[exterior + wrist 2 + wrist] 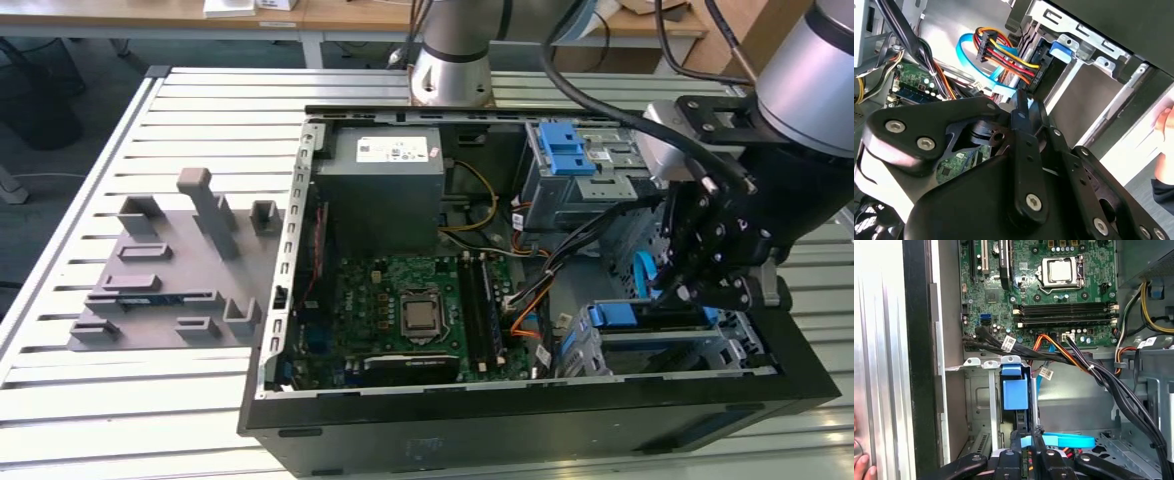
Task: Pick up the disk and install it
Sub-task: 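Insert the second disk wire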
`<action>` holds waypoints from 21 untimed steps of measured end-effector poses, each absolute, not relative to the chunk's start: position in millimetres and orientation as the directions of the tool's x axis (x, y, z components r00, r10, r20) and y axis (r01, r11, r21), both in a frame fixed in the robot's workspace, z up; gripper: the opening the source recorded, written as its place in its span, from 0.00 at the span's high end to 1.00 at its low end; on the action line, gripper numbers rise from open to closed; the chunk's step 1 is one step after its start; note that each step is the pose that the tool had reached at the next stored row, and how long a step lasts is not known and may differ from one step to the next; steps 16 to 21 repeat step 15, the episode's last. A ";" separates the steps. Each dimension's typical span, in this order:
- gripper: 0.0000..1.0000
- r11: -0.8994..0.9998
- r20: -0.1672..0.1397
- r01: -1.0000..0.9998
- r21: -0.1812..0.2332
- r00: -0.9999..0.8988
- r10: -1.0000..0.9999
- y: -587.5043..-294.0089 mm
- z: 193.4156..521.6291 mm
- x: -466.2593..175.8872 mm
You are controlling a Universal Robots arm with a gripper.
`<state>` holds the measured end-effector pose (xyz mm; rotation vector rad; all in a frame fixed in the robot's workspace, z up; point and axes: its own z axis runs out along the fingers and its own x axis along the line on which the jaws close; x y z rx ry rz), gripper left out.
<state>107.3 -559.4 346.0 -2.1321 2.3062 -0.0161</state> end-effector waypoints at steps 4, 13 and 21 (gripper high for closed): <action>0.85 0.078 0.006 -0.997 -0.008 -0.078 -0.997 -559.4 348.5 107.3; 0.89 0.078 0.006 -0.997 -0.008 -0.078 -0.997 -559.3 348.8 107.3; 0.89 0.078 0.006 -0.997 -0.008 -0.078 -0.997 -559.4 348.8 107.3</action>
